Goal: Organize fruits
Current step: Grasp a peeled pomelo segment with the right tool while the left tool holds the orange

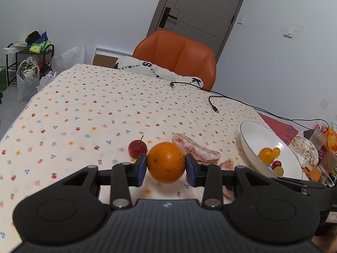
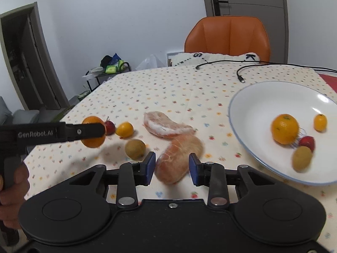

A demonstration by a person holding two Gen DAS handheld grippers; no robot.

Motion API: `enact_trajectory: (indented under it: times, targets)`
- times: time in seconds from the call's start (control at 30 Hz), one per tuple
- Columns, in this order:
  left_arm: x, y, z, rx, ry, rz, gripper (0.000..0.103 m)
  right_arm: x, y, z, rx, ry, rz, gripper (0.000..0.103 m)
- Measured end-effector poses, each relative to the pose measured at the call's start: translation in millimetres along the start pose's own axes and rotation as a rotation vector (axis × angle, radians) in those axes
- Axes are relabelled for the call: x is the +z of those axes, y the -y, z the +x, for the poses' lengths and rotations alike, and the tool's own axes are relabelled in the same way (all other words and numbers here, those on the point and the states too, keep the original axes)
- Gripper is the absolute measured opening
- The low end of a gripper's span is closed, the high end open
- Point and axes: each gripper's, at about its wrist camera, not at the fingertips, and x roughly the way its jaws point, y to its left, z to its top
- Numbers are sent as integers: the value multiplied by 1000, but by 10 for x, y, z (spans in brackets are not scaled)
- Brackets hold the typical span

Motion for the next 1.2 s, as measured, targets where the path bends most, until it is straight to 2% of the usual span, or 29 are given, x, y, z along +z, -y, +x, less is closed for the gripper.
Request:
enact_trajectory:
  times: [0.17,0.3,0.43,0.57,0.63,0.7,0.77,0.97,1.2]
  targets:
    - [-34,11,48,-4,-8,-3,38,-28,58,-29,2,-8,37,40]
    - [-55,-13,82,-7,-13,-7,38,-34,18,89,4,-31,39,41]
    - [-87,-102,111,4,-23,-19,38,-19,-56,169,4,-19,19,49]
    - [-99,-198,120,4,-27,-35,38,2,-96,243,-15,-4,-6,50]
    - [-93,-202,120,6,-23,-32,38,4,-110,267,-22,7,-22,48]
    - [-93,-205,127,2,-22,-35,38,0,-136,276,-47,12,-39,36]
    - [-93,-202,130,2,-22,-38,38,7,-122,274,-52,13,-34,34]
    - [-83,-178,57,-4,-16,-33,38,4,-94,203,-11,21,12,33]
    - [-28,-38,-46,-8,5,-7,38,32,-59,-80,4,91,22,33]
